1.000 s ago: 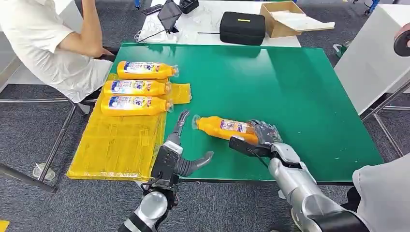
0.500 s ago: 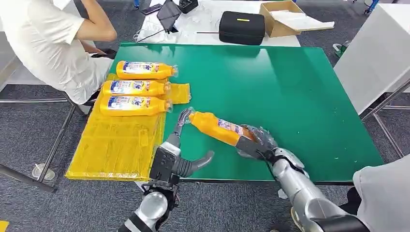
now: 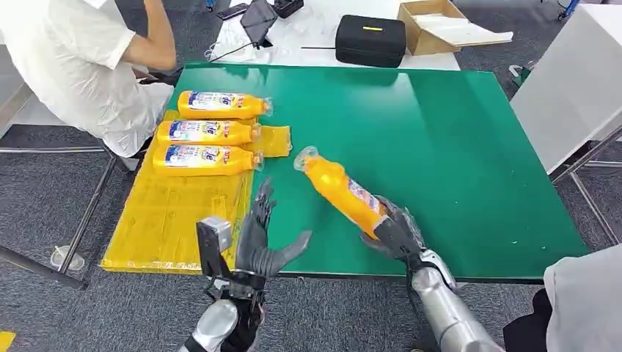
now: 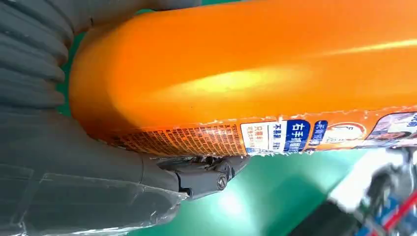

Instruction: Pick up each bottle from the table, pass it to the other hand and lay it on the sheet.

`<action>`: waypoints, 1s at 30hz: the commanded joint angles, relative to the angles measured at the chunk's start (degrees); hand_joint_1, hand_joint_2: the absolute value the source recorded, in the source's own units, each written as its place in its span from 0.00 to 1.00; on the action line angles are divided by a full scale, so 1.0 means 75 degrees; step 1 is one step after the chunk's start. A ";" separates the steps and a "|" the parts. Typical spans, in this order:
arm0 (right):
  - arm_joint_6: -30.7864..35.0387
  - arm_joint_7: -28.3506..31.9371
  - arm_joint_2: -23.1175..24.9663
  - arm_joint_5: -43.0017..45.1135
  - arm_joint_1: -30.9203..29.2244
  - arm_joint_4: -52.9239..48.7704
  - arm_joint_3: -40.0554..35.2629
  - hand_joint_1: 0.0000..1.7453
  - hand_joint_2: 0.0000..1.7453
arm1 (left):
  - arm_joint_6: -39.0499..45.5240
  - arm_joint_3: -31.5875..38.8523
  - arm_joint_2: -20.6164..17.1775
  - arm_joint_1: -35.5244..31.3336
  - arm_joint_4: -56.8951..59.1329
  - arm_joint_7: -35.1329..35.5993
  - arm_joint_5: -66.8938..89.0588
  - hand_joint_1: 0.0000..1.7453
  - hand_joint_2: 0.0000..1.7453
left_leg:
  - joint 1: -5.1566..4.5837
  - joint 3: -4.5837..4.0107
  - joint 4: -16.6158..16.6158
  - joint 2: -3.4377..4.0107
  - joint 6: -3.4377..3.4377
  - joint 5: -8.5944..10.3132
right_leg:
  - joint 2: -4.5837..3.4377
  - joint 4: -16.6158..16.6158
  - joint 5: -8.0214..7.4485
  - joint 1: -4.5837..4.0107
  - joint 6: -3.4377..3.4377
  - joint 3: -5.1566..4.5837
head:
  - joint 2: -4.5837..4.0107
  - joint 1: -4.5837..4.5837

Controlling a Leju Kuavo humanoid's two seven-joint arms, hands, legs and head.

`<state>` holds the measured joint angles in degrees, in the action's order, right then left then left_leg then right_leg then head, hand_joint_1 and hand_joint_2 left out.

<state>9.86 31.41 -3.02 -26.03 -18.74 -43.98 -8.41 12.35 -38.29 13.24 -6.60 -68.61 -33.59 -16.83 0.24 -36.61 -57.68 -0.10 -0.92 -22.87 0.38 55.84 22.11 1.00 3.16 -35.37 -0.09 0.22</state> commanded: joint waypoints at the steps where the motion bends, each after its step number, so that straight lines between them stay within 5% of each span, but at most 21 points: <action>1: 0.0134 -0.0002 0.0156 0.0232 0.0870 -0.1817 0.0157 1.00 1.00 | -0.0206 0.0204 -0.0636 0.0635 -0.0454 -0.0096 -0.0200 0.00 1.00 | 0.0003 0.0010 0.0003 0.0017 0.0006 -0.0014 | -0.0018 -0.0003 0.0008 -0.0003 -0.0014 0.0003 | 0.0000 -0.0003; 17: -0.0641 0.0142 0.0498 0.0712 0.1098 -0.3189 -0.1083 1.00 1.00 | -0.0918 0.0272 -0.0352 -0.0055 0.1123 0.0137 -0.0065 0.00 1.00 | 0.0004 -0.0034 0.0001 0.0011 0.0004 -0.0008 | -0.0015 -0.0002 0.0002 -0.0003 -0.0012 -0.0041 | 0.0000 0.0000; 30: -0.1302 0.0185 0.0552 0.1042 0.0769 -0.2726 -0.1822 1.00 1.00 | -0.1731 0.0164 -0.0329 -0.0223 0.0940 0.0114 -0.0246 0.00 1.00 | 0.0004 -0.0031 0.0000 0.0012 0.0003 -0.0008 | -0.0015 0.0000 0.0003 -0.0002 -0.0012 -0.0042 | 0.0000 0.0000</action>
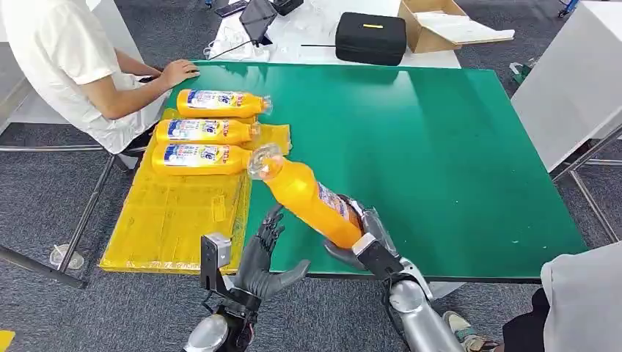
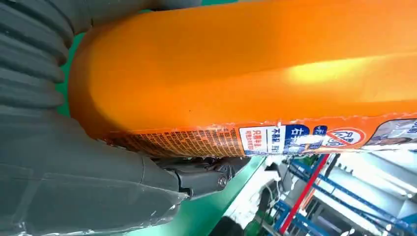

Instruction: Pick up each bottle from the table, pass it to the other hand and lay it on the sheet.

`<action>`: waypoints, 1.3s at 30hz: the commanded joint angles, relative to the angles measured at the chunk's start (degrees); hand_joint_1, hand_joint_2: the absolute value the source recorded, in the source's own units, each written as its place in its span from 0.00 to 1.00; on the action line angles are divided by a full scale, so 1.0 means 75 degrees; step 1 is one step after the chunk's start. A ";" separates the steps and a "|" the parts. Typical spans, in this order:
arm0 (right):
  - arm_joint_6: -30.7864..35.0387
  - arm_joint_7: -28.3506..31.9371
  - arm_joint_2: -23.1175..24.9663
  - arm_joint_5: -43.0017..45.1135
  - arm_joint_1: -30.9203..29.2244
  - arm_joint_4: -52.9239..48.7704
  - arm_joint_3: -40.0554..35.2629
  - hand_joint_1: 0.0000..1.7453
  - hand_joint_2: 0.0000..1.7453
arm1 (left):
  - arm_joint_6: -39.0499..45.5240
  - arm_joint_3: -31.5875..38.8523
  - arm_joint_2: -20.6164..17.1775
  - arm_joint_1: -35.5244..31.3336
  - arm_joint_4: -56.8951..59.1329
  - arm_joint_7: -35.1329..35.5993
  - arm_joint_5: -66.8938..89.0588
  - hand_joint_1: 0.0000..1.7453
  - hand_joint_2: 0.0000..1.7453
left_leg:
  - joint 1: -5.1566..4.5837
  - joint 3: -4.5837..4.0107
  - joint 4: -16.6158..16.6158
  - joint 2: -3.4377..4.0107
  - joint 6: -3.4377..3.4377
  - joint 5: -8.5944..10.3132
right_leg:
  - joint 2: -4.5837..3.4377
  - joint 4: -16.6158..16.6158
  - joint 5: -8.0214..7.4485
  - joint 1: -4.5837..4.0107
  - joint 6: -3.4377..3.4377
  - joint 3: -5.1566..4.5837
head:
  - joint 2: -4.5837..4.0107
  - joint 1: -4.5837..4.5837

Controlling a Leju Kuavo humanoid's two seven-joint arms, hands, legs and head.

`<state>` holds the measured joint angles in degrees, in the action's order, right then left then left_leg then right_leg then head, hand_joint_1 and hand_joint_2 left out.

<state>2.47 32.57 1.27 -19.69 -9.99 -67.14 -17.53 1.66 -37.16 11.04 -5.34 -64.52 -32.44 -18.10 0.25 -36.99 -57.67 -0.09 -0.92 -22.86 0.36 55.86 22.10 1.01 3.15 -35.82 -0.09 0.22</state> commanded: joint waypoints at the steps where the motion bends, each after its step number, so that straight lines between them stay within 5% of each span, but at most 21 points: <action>1: -0.0351 0.0021 -0.0027 0.0167 -0.0470 0.0505 -0.0729 1.00 1.00 | -0.0366 0.0075 0.0014 -0.0382 0.0277 -0.0099 -0.0191 0.00 1.00 | 0.0006 0.0035 -0.0006 0.0016 0.0004 -0.0018 | -0.0018 -0.0001 0.0010 -0.0007 -0.0016 0.0034 | 0.0000 0.0000; 13: -0.0280 0.0189 0.0063 0.0194 -0.0756 0.1743 -0.1222 1.00 1.00 | -0.0624 0.0482 0.0100 -0.0240 -0.1406 0.0503 -0.2066 0.00 1.00 | 0.0009 0.0030 -0.0007 0.0009 0.0004 -0.0017 | -0.0013 -0.0001 0.0010 -0.0011 -0.0015 0.0032 | 0.0000 -0.0003; 33: -0.0120 0.0246 0.0240 0.0109 -0.0953 0.2237 -0.1467 0.98 1.00 | -0.0068 0.0324 0.0214 -0.0761 -0.0554 0.0703 -0.2372 0.00 1.00 | 0.0002 0.0011 0.0002 0.0002 0.0003 -0.0005 | -0.0004 -0.0003 0.0003 -0.0004 -0.0010 0.0014 | 0.0000 0.0000; 37: -0.0070 0.0311 0.0205 0.0188 -0.0955 0.2233 -0.1441 0.98 1.00 | -0.0155 0.0023 0.0169 -0.0984 0.0045 0.0538 -0.2107 0.47 1.00 | 0.0005 0.0028 0.0006 -0.0007 0.0004 -0.0006 | 0.0005 -0.0009 0.0007 -0.0007 -0.0014 0.0033 | 0.0000 0.0000; 39: -0.0070 0.0315 0.0183 0.0200 -0.0961 0.2195 -0.1430 0.98 1.00 | -0.0130 -0.0073 0.0175 -0.1005 0.0151 0.0454 -0.1951 0.46 1.00 | 0.0004 0.0031 0.0003 -0.0004 0.0004 -0.0010 | 0.0003 -0.0006 0.0010 -0.0006 -0.0015 0.0036 | 0.0000 -0.0003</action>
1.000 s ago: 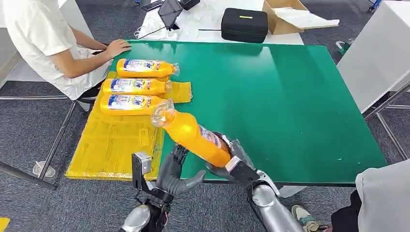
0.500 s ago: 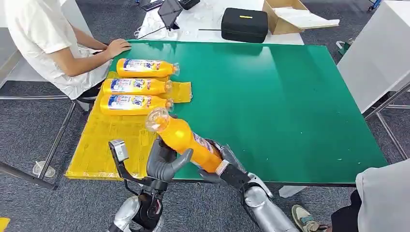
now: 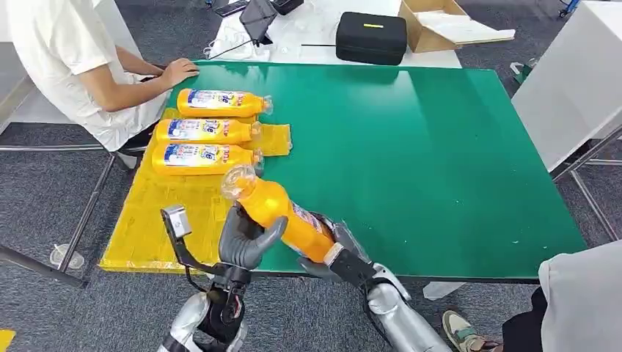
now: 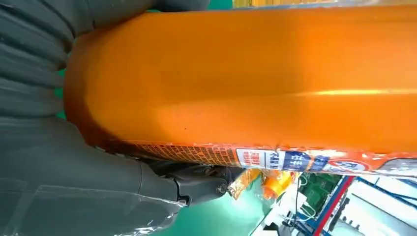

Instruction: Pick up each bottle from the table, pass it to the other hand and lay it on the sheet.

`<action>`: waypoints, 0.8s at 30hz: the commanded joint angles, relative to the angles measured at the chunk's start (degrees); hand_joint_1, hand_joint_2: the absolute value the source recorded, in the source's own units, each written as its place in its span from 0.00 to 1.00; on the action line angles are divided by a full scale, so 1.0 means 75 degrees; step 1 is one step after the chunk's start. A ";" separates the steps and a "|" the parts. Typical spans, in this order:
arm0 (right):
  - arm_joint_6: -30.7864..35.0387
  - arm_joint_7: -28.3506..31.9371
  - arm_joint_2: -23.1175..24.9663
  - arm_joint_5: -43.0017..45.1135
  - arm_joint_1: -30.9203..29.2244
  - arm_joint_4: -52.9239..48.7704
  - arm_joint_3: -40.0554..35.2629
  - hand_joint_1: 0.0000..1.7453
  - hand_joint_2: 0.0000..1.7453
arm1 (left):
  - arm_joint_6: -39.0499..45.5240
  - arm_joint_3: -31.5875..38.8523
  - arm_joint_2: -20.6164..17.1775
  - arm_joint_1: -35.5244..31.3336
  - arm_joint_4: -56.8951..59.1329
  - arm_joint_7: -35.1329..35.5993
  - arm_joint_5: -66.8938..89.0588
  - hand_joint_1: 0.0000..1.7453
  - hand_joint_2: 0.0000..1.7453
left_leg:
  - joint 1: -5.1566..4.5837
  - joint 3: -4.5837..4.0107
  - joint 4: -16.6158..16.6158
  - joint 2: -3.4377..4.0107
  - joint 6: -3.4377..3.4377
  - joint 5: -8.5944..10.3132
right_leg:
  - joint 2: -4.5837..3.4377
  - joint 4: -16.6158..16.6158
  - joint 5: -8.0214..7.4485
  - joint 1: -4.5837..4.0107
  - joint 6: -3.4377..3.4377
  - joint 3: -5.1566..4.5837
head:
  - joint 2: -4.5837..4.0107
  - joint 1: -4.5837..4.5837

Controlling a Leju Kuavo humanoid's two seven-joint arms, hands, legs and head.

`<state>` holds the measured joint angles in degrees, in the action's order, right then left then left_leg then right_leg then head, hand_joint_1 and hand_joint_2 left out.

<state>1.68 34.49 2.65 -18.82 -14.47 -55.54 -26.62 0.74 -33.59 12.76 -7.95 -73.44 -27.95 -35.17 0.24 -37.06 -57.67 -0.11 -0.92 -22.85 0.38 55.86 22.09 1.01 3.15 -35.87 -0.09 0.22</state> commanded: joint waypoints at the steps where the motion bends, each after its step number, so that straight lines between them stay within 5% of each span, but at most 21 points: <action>1: 0.0034 0.0058 0.0000 0.0083 -0.0363 0.0647 -0.0218 0.98 1.00 | -0.0008 -0.0548 -0.0055 -0.0656 0.1339 -0.0144 0.0325 0.46 1.00 | 0.0005 0.0036 0.0004 0.0003 0.0004 -0.0010 | -0.0005 -0.0007 0.0008 -0.0006 -0.0014 0.0037 | 0.0000 0.0000; 6: 0.0024 0.0058 -0.0010 0.0085 -0.0367 0.0617 -0.0217 0.98 1.00 | 0.0005 -0.0613 -0.0064 -0.0683 0.1350 -0.0135 0.0444 0.39 1.00 | 0.0002 0.0026 0.0004 0.0003 0.0003 -0.0008 | -0.0005 -0.0004 0.0006 -0.0003 -0.0012 0.0025 | 0.0000 0.0000; 8: 0.0024 0.0078 -0.0033 0.0115 -0.0356 0.0544 -0.0177 0.97 1.00 | 0.0103 -0.0802 -0.0056 -0.0751 0.1572 -0.0173 0.0735 0.17 1.00 | 0.0005 0.0039 -0.0002 0.0005 0.0004 -0.0016 | -0.0007 -0.0001 0.0012 -0.0007 -0.0016 0.0039 | 0.0000 0.0000; 11: 0.0017 0.0080 -0.0044 0.0131 -0.0359 0.0480 -0.0137 0.98 1.00 | 0.0083 -0.0904 -0.0001 -0.0794 0.1816 -0.0203 0.0839 0.01 1.00 | 0.0012 0.0066 -0.0009 0.0008 0.0006 -0.0031 | -0.0011 0.0001 0.0023 -0.0014 -0.0025 0.0068 | 0.0000 0.0000; 15: -0.0001 0.0073 -0.0007 0.0139 -0.0391 0.0485 -0.0144 0.98 1.00 | 0.0005 -0.0901 0.0067 -0.0894 0.2090 -0.0189 0.0826 0.00 1.00 | 0.0002 0.0021 0.0003 0.0004 0.0002 -0.0007 | -0.0006 -0.0005 0.0004 -0.0003 -0.0009 0.0021 | 0.0000 0.0000; 16: -0.0011 0.0081 -0.0002 0.0141 -0.0394 0.0485 -0.0153 0.99 1.00 | -0.0087 -0.0876 0.0070 -0.0915 0.2100 -0.0240 0.0824 0.14 1.00 | 0.0007 0.0042 -0.0004 0.0008 0.0004 -0.0018 | -0.0010 -0.0002 0.0012 -0.0008 -0.0016 0.0042 | 0.0000 0.0003; 17: -0.0017 0.0087 0.0001 0.0146 -0.0397 0.0488 -0.0150 0.98 1.00 | -0.0229 -0.0838 0.0060 -0.0902 0.2021 -0.0274 0.0758 0.83 1.00 | 0.0005 0.0034 -0.0002 0.0006 0.0003 -0.0014 | -0.0009 -0.0002 0.0009 -0.0006 -0.0014 0.0033 | 0.0000 -0.0003; 18: -0.0021 0.0088 0.0002 0.0148 -0.0401 0.0496 -0.0148 0.98 1.00 | -0.0312 -0.0823 0.0049 -0.0891 0.1970 -0.0280 0.0722 1.00 1.00 | 0.0007 0.0042 -0.0006 0.0007 0.0005 -0.0020 | -0.0011 0.0001 0.0014 -0.0009 -0.0018 0.0042 | 0.0000 0.0000; 24: -0.0032 0.0132 0.0020 0.0188 -0.0366 0.0529 -0.0105 0.91 1.00 | -0.0492 -0.0735 -0.0002 -0.0809 0.1755 -0.0254 0.0666 1.00 1.00 | 0.0004 0.0030 -0.0001 0.0010 0.0004 -0.0014 | -0.0013 -0.0001 0.0008 -0.0006 -0.0014 0.0028 | 0.0000 0.0000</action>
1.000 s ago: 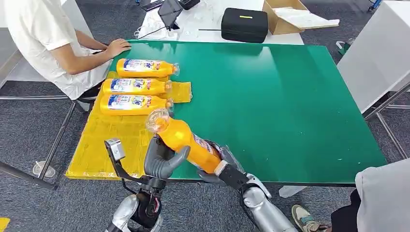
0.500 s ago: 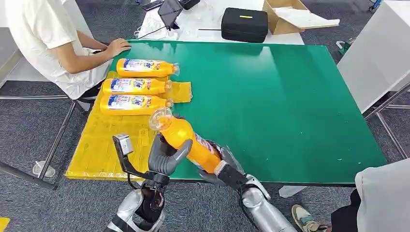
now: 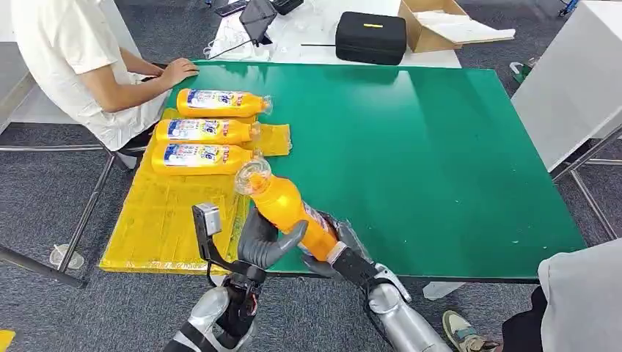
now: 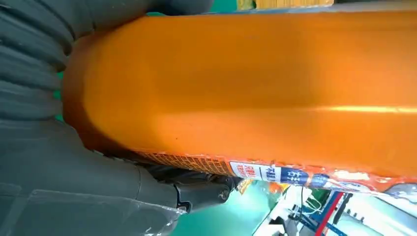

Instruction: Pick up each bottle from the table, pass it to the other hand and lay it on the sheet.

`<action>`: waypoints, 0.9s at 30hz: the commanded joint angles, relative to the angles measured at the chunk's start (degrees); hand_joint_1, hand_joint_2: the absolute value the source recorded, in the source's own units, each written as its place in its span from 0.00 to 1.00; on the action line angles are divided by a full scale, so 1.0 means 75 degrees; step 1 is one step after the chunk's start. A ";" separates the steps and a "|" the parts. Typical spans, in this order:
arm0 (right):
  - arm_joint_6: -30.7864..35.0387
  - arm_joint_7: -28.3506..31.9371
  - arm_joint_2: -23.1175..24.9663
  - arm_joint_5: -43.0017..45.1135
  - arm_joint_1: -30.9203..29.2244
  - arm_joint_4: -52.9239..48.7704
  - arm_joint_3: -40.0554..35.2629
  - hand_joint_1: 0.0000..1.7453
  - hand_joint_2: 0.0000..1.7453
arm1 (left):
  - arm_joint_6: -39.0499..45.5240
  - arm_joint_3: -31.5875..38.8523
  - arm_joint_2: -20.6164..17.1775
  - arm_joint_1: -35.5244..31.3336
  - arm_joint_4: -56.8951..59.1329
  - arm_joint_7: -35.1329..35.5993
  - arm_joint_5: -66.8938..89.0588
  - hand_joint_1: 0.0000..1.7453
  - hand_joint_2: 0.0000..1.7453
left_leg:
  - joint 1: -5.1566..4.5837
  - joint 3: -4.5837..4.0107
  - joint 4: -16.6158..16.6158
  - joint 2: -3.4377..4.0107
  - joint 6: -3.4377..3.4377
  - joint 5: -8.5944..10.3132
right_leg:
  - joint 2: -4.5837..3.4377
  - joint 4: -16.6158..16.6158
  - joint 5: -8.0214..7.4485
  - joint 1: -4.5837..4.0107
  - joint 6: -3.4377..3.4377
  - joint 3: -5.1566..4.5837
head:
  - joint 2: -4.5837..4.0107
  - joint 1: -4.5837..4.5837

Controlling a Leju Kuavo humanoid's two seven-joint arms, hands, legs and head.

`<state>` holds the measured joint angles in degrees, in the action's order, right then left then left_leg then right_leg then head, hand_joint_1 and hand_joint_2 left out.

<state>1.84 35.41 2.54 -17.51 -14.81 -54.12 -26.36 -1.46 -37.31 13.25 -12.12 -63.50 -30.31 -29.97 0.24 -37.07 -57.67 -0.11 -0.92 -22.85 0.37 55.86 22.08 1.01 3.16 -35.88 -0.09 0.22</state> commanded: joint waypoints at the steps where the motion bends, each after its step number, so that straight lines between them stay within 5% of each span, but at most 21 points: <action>1: -0.0053 0.0014 0.0040 0.0015 -0.0310 0.0336 -0.0138 0.88 1.00 | -0.0187 -0.0231 -0.0061 -0.0251 0.0444 0.0064 -0.0021 1.00 1.00 | 0.0006 0.0025 0.0000 0.0010 0.0004 -0.0011 | -0.0011 -0.0004 0.0006 -0.0007 -0.0012 0.0024 | 0.0000 -0.0003; 9: -0.0064 0.0022 0.0058 0.0018 -0.0308 0.0324 -0.0123 0.89 1.00 | -0.0145 -0.0135 -0.0067 -0.0231 0.0331 0.0049 0.0002 1.00 1.00 | 0.0007 0.0031 -0.0004 0.0009 0.0005 -0.0014 | -0.0010 -0.0001 0.0010 -0.0008 -0.0015 0.0030 | 0.0000 0.0000; 12: -0.0076 0.0037 0.0063 0.0012 -0.0147 0.0210 -0.0117 0.78 1.00 | -0.0085 -0.0080 -0.0124 -0.0066 0.0077 0.0004 0.0066 1.00 1.00 | 0.0006 0.0036 -0.0003 0.0014 0.0004 -0.0017 | -0.0014 0.0000 0.0012 -0.0007 -0.0017 0.0033 | 0.0000 0.0000; 13: -0.0073 0.0036 0.0053 0.0000 -0.0101 0.0166 -0.0134 0.28 1.00 | -0.0063 -0.0070 -0.0146 -0.0009 -0.0011 -0.0005 0.0085 1.00 1.00 | 0.0006 0.0036 -0.0004 0.0013 0.0005 -0.0018 | -0.0014 0.0000 0.0012 -0.0007 -0.0017 0.0034 | 0.0000 0.0000; 14: -0.0021 0.0018 0.0044 -0.0044 -0.0013 0.0095 -0.0152 0.00 1.00 | 0.0060 -0.0016 -0.0191 0.0098 -0.0183 -0.0038 0.0168 1.00 1.00 | 0.0010 0.0052 -0.0006 0.0016 0.0007 -0.0028 | -0.0018 0.0001 0.0020 -0.0011 -0.0022 0.0050 | 0.0000 0.0000; 18: 0.0460 0.0191 -0.0029 -0.0269 0.0209 -0.0245 -0.0030 0.00 1.00 | 0.1618 0.0297 -0.0387 0.0152 -0.0671 -0.0781 0.1617 1.00 1.00 | 0.0012 0.0054 -0.0004 0.0015 0.0008 -0.0030 | -0.0017 -0.0001 0.0023 -0.0013 -0.0022 0.0053 | 0.0000 0.0000; 20: 0.1788 0.0160 -0.0173 -0.1205 0.0349 -0.0636 0.0026 0.00 1.00 | 0.2891 0.0471 -0.0491 0.0176 -0.0852 -0.1055 0.3102 1.00 1.00 | 0.0008 0.0030 -0.0003 0.0008 0.0006 -0.0018 | -0.0009 0.0001 0.0014 -0.0009 -0.0017 0.0029 | 0.0000 -0.0003; 21: 0.2374 0.0161 -0.0217 -0.1546 0.0385 -0.0793 0.0117 0.00 1.00 | 0.3038 0.0600 -0.0516 0.0216 -0.0950 -0.1037 0.3283 1.00 1.00 | 0.0010 0.0051 -0.0007 0.0009 0.0008 -0.0029 | -0.0011 0.0006 0.0025 -0.0011 -0.0023 0.0049 | 0.0000 0.0000; 22: 0.4256 0.0613 -0.0071 -0.1812 0.0641 -0.1603 0.0418 0.00 1.00 | 0.2951 0.0861 -0.0522 0.0370 -0.1247 -0.0933 0.3293 1.00 1.00 | 0.0005 0.0010 0.0000 0.0002 0.0005 -0.0008 | -0.0003 -0.0001 0.0006 -0.0006 -0.0012 0.0010 | 0.0000 0.0003; 27: 0.5088 0.0613 0.0743 -0.1738 0.1408 -0.4754 0.1848 0.00 1.00 | 0.2118 0.1157 -0.0456 0.0650 -0.2031 -0.0378 0.2577 1.00 1.00 | 0.0001 -0.0016 -0.0018 0.0010 0.0007 -0.0015 | -0.0008 0.0025 0.0015 -0.0002 -0.0015 -0.0020 | 0.0000 0.0003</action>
<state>31.97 39.25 2.54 -28.81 -10.55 -61.38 -25.11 19.23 -33.13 11.71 -9.28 -70.49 -37.07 -6.16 0.25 -37.16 -57.67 -0.12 -0.92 -22.85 0.41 55.87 22.10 1.01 3.15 -35.94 -0.09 0.24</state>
